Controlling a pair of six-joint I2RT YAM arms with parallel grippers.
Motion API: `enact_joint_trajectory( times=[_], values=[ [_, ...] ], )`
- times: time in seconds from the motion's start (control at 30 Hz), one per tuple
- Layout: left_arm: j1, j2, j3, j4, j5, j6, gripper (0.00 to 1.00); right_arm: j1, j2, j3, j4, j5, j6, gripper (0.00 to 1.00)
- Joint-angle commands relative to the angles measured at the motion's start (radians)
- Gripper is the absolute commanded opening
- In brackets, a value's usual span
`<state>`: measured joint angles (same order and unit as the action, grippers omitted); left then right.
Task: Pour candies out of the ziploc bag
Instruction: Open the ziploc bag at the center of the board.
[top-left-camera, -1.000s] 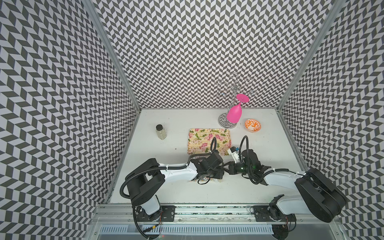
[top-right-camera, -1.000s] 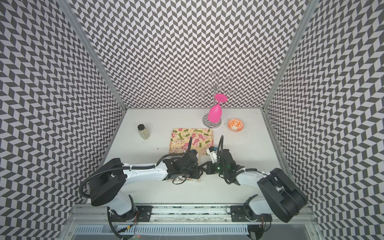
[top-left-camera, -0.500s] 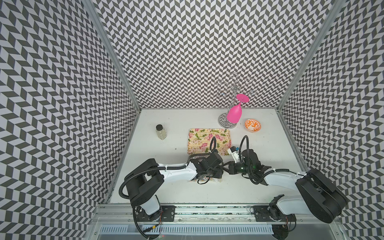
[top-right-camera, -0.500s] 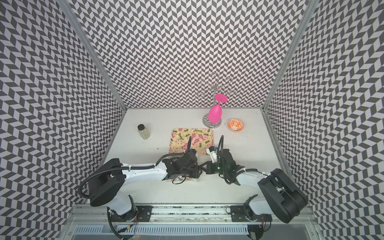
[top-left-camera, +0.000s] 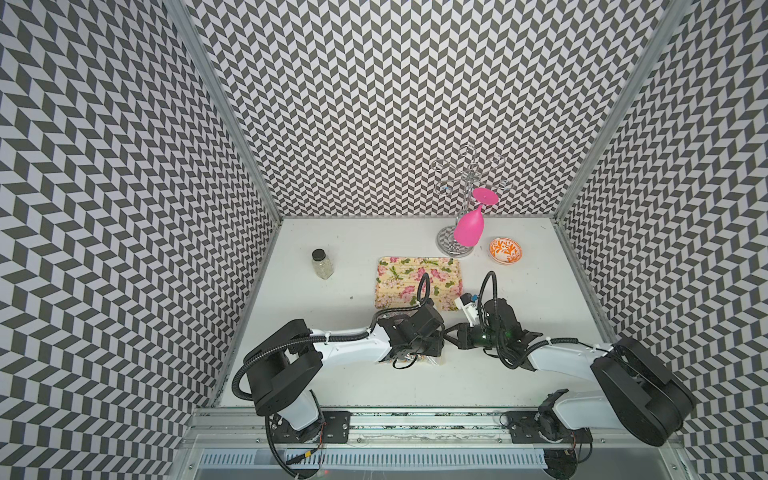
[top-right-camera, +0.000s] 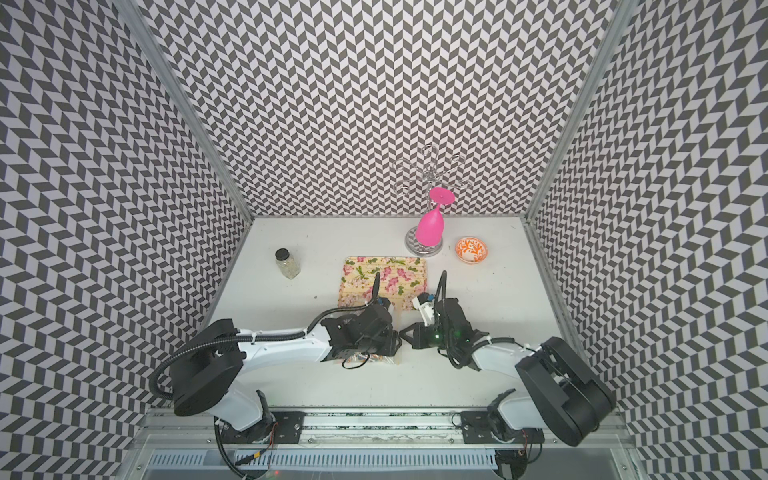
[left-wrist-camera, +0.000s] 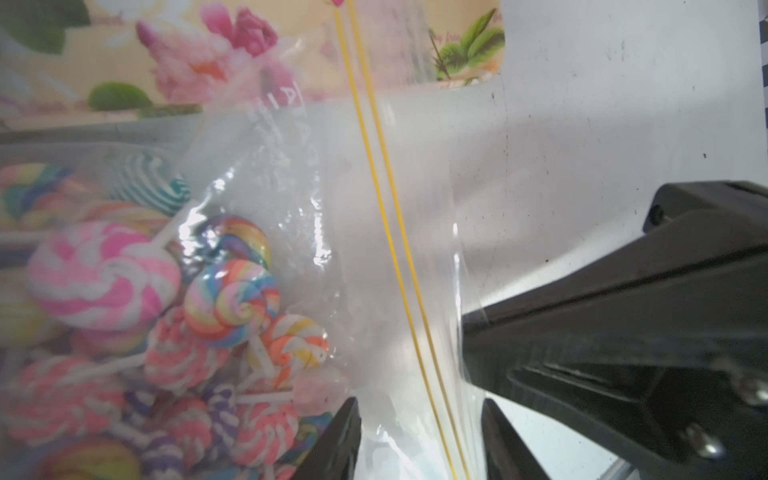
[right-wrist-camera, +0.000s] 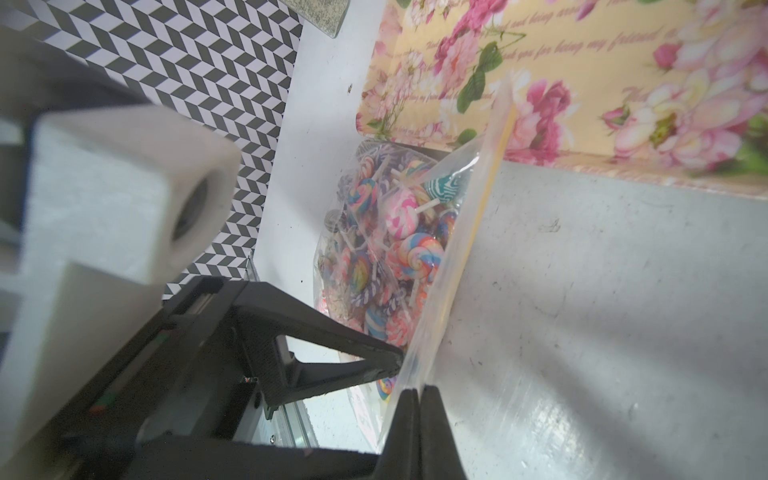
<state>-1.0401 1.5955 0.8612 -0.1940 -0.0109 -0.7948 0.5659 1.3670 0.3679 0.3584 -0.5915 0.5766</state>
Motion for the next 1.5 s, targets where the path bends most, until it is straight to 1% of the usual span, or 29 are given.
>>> enact_joint_trajectory(
  times=[0.0,0.1,0.33,0.7,0.87,1.0,1.13,1.33,1.47],
  values=[
    [-0.003,0.008,-0.004,0.000,-0.030,-0.003,0.46,0.005,-0.022,0.017,0.017,0.005,-0.009,0.00],
    [-0.002,-0.008,-0.005,-0.008,-0.041,-0.004,0.42,0.005,-0.022,0.014,0.017,0.007,-0.010,0.00],
    [-0.003,-0.001,-0.004,0.004,-0.038,-0.004,0.37,0.008,-0.020,0.014,0.022,0.004,-0.007,0.00],
    [-0.003,0.035,0.015,0.029,-0.011,0.002,0.34,0.012,-0.034,0.017,0.013,0.005,-0.006,0.00],
    [-0.003,0.050,0.021,0.033,-0.006,0.003,0.24,0.014,-0.037,0.014,0.013,0.001,-0.004,0.00],
    [-0.004,0.051,0.024,0.033,-0.006,0.003,0.15,0.015,-0.042,0.014,0.010,0.001,-0.007,0.00],
    [-0.004,0.048,0.027,0.025,-0.011,0.005,0.00,0.018,-0.041,0.012,0.007,0.010,-0.006,0.00],
    [-0.005,0.047,0.037,-0.008,-0.035,-0.001,0.00,0.020,-0.028,0.013,-0.029,0.067,-0.014,0.00],
    [-0.009,0.051,0.065,-0.076,-0.100,-0.026,0.00,0.023,-0.022,0.013,-0.053,0.117,-0.014,0.00]
  ],
)
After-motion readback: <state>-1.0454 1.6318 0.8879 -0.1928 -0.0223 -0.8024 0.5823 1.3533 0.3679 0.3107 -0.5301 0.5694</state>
